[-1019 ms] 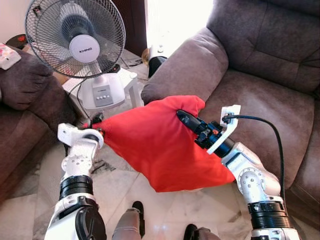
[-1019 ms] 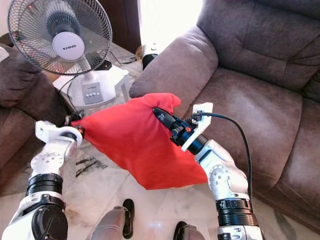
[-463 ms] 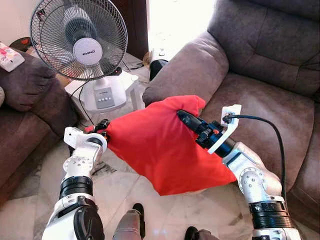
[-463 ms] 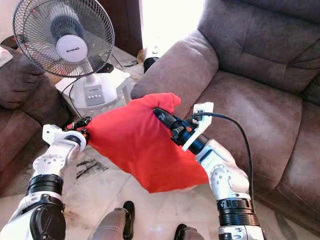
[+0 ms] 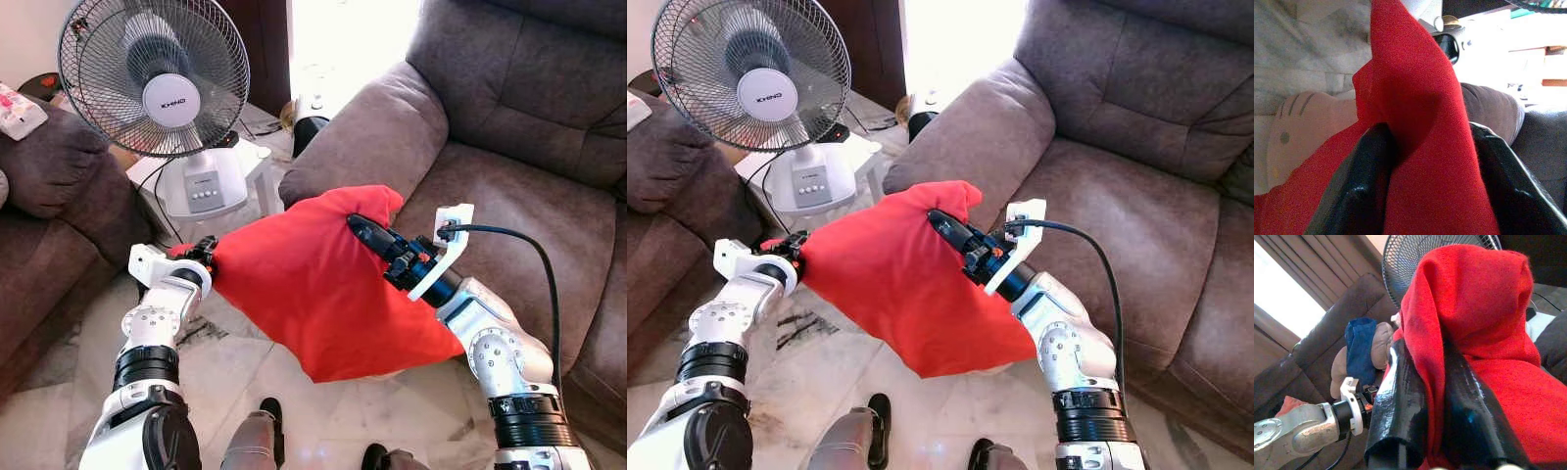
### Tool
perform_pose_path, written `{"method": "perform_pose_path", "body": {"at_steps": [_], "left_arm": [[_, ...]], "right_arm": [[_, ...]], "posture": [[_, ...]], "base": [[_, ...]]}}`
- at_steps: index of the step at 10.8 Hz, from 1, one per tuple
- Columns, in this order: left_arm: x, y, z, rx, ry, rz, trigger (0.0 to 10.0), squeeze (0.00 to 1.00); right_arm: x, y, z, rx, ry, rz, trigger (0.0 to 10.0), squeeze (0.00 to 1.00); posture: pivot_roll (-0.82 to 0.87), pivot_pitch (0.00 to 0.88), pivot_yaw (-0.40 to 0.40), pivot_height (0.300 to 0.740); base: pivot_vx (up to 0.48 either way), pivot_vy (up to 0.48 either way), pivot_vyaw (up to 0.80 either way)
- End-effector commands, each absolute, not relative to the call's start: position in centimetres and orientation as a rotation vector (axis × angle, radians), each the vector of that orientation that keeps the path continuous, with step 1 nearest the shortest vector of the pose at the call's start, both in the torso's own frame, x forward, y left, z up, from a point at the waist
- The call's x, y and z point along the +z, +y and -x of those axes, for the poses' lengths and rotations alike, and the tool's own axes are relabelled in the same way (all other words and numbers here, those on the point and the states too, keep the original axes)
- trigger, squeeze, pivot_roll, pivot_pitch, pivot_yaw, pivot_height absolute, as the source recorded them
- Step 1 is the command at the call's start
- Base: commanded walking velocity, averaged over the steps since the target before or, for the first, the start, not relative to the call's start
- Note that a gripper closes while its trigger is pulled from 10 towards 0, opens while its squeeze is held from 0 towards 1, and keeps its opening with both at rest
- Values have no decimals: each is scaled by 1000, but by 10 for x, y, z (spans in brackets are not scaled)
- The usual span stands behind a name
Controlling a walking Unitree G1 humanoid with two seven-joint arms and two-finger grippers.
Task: Move the pillow to the sofa from floor
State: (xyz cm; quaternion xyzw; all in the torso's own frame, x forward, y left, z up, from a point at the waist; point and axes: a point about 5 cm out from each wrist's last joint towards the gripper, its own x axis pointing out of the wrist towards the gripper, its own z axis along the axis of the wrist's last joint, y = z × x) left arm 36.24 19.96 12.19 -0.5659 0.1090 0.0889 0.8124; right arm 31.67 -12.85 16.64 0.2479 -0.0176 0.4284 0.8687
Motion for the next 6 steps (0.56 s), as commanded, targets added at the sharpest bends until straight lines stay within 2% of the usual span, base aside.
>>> {"method": "perform_pose_path", "body": {"at_steps": [1, 6], "left_arm": [[118, 202, -358, 186, 250, 1158, 0, 0], [129, 197, -355, 86, 213, 1051, 0, 0]], "right_arm": [[197, -124, -314, 968, -194, -506, 10000, 0], [195, -122, -316, 959, -188, -509, 10000, 0]], "posture": [[179, 191, 36, 740], [187, 188, 34, 740]], "base": [[0, 0, 0], [0, 0, 0]]}}
